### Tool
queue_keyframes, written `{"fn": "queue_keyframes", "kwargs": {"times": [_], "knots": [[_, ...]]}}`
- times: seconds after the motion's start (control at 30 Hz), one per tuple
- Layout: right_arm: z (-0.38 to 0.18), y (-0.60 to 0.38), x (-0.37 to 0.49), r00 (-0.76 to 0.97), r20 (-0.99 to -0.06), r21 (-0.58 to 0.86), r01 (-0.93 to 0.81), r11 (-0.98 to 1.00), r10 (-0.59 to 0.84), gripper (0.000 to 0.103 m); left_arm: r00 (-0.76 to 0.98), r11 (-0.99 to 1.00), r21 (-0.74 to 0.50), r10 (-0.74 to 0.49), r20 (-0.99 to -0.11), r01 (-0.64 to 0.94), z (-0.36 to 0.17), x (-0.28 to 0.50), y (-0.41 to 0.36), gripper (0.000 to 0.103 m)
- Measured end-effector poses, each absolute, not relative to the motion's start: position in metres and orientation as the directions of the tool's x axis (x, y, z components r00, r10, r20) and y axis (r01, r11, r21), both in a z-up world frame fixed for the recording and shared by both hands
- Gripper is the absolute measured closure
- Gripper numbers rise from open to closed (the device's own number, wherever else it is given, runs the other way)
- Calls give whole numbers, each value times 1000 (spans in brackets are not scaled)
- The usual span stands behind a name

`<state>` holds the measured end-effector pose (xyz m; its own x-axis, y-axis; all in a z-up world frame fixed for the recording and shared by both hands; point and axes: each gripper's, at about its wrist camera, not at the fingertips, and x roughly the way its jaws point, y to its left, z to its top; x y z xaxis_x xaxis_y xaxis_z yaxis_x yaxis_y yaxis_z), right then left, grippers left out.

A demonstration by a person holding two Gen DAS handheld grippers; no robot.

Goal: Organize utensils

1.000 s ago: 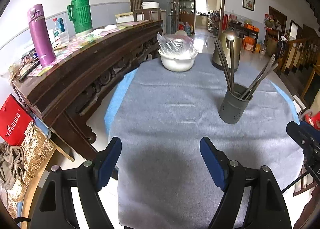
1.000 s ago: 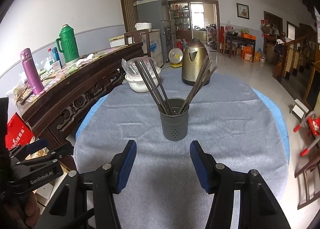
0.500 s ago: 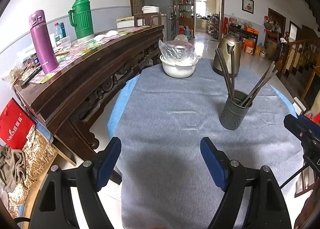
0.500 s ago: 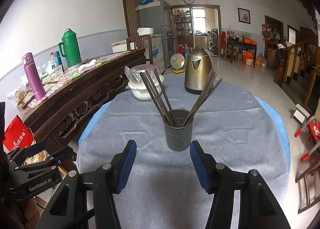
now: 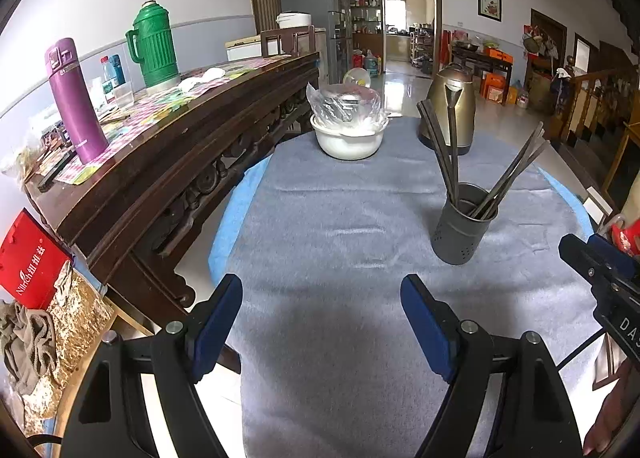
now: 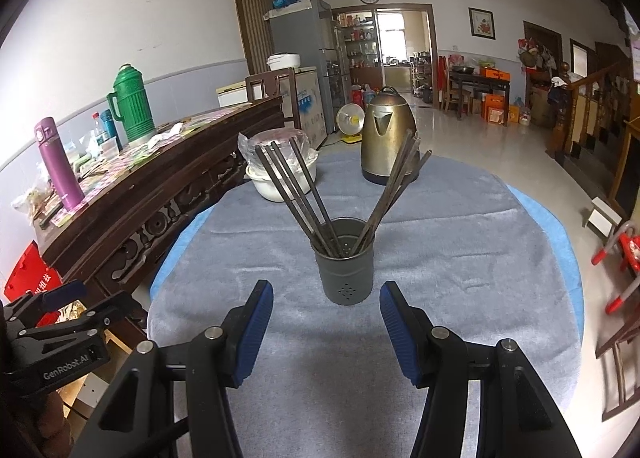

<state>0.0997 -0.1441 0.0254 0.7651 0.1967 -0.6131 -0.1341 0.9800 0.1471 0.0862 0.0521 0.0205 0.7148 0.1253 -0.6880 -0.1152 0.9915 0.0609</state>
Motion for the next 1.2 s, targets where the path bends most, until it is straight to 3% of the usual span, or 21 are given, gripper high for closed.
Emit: {"fn": "queue_keyframes", "kwargs": {"times": [1.2], "knots": [[14, -155, 123, 758, -621, 154, -130, 979, 199, 43, 690, 991, 75, 133, -711, -114, 14, 109, 45, 21]]}}
